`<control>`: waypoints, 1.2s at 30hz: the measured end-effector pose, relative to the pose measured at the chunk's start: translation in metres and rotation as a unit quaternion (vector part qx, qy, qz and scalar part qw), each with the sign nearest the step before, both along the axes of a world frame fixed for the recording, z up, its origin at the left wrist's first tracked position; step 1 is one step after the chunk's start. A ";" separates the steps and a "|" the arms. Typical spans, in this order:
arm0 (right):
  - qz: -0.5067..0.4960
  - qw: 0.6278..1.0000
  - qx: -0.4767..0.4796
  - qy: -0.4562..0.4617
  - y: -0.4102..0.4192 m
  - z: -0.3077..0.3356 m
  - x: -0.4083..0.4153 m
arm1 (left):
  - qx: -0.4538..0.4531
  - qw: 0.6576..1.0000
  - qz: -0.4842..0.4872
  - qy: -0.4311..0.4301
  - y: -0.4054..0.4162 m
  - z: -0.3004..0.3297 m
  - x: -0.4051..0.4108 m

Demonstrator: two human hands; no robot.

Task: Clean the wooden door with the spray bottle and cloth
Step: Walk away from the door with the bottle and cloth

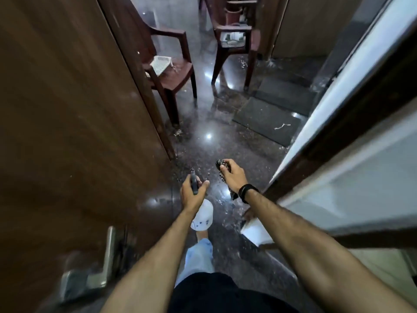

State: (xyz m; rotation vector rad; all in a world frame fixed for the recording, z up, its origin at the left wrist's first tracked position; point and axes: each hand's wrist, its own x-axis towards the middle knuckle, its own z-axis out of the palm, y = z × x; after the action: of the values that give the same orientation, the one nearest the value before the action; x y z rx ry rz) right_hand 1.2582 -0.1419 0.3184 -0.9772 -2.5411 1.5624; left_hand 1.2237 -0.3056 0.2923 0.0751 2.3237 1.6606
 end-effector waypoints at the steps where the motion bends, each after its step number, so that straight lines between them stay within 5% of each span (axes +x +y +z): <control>1: -0.003 1.000 -0.005 -0.007 0.006 -0.004 -0.021 | 0.009 1.000 0.007 0.000 0.007 -0.004 -0.021; 15: 0.035 0.998 -0.001 -0.050 0.081 0.016 -0.292 | 0.014 0.996 0.081 0.040 0.075 0.016 -0.274; 36: 0.287 0.957 0.022 -0.047 0.298 0.005 -0.663 | -0.076 0.963 0.255 -0.052 0.289 0.004 -0.576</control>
State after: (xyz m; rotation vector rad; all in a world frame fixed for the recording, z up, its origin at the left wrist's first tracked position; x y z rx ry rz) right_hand 0.5951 0.1563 0.3238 -0.3156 -3.0978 1.5733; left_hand 0.6475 -0.0167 0.2964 -0.6796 2.5147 1.6309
